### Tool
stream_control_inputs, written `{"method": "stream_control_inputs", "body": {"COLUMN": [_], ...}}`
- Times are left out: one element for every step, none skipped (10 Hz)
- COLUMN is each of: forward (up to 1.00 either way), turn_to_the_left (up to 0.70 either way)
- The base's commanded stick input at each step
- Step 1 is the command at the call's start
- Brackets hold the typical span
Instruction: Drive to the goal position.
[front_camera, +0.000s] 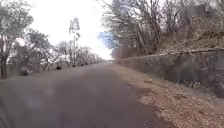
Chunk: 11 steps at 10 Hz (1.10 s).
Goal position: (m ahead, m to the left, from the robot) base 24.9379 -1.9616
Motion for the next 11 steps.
{"method": "stream_control_inputs", "body": {"forward": [0.70, 0.70, 0.70, 0.70, 0.70, 0.70, 0.70, 0.70, 0.70, 0.70, 0.70], "turn_to_the_left": [0.00, 0.00, 0.00, 0.00, 0.00, 0.00, 0.00, 0.00, 0.00, 0.00, 0.01]}}
